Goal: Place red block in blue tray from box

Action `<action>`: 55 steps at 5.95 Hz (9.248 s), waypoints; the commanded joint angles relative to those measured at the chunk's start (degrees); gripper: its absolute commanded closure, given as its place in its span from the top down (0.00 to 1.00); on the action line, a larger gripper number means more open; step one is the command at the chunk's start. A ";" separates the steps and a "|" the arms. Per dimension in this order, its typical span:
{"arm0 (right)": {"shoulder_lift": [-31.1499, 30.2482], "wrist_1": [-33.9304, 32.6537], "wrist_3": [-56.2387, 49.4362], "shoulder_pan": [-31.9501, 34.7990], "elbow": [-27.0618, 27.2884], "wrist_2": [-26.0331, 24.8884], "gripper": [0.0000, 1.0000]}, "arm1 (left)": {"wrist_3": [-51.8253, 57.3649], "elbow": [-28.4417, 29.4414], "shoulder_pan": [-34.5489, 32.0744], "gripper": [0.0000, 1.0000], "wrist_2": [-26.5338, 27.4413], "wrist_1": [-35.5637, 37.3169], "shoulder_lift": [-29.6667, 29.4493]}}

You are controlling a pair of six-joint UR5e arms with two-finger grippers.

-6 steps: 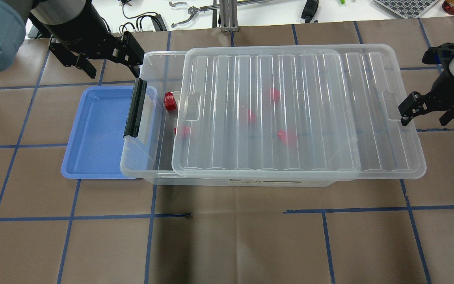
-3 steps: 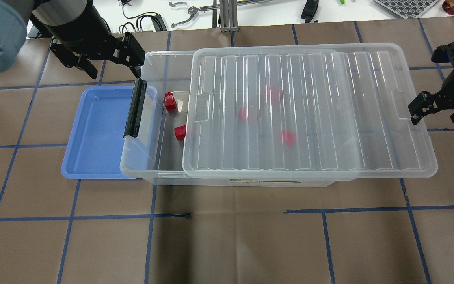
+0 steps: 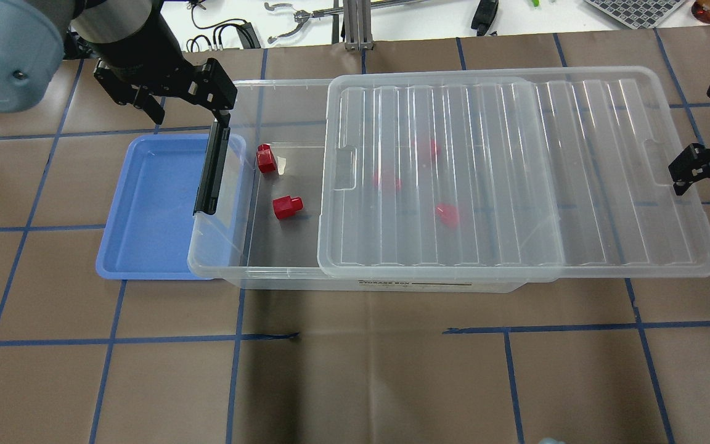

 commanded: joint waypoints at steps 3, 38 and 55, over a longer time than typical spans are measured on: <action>-6.32 2.67 3.70 4.30 -1.10 1.46 1.00 | 28.01 1.64 -0.98 0.98 -0.61 -0.01 -4.10; 0.51 7.66 -0.84 -5.67 -6.75 0.85 1.00 | 95.54 -10.56 19.76 0.00 -2.55 23.26 -19.64; -0.63 8.05 0.21 1.34 1.26 10.78 1.00 | -2.16 7.80 2.71 0.99 -2.28 -1.77 -3.49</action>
